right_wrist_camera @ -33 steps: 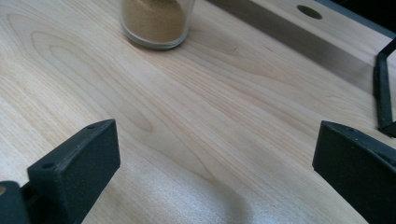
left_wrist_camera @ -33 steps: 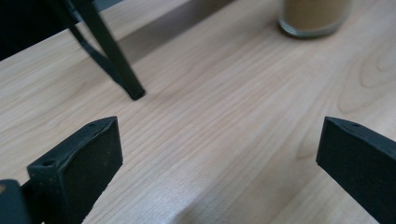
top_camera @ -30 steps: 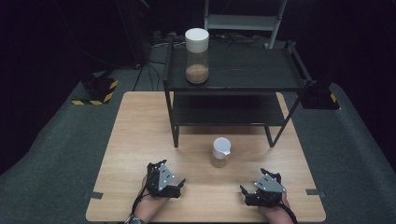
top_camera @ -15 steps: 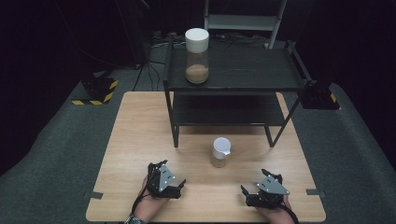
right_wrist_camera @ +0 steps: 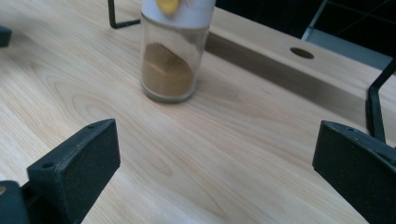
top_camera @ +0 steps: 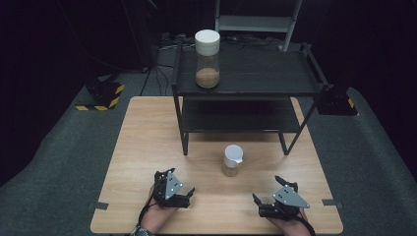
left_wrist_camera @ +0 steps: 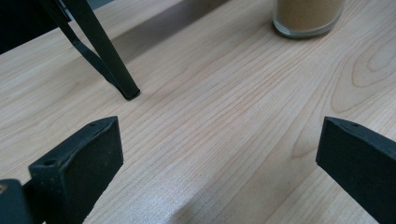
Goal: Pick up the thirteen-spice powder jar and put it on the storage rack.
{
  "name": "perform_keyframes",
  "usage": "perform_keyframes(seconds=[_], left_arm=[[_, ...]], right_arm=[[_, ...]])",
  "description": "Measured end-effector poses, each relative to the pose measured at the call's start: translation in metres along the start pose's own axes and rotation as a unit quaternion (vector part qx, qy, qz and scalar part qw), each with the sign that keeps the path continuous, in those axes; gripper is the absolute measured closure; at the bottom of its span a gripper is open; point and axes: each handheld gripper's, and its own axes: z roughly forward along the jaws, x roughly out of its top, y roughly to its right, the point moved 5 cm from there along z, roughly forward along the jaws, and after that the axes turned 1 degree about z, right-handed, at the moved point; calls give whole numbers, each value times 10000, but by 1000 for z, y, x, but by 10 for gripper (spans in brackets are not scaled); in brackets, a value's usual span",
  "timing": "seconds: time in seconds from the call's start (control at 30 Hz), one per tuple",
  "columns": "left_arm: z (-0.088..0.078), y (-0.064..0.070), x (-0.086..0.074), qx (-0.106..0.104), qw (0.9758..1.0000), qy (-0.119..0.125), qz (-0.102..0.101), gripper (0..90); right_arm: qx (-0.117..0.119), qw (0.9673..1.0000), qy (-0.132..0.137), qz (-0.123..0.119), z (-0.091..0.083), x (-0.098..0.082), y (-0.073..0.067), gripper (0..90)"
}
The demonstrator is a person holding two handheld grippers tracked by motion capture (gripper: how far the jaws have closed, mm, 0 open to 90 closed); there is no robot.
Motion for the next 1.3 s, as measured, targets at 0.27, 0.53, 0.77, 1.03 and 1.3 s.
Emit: perform_keyframes(seconds=[0.27, 0.53, 0.77, 1.03, 1.3], left_arm=[[-2, -1, -2, 24, 10000, 32, -23, 9], [-4, -5, -4, 32, 9998, 53, -189, 9], [-4, -6, -5, -7, 9998, 71, -185, 9], [-4, -6, -4, -36, 9999, 67, -115, 9], [-4, -5, -4, -58, 9999, 64, -55, 9]], right_arm=[[71, 9995, 253, 148, 4, 12, -8, 0], [101, 9995, 281, 102, 12, 22, -14, 0], [149, 9993, 206, 272, 27, 26, -15, 0], [222, 9989, 163, 386, 44, 32, -14, 0], [254, 9985, 277, 402, 57, 39, -16, 0]])
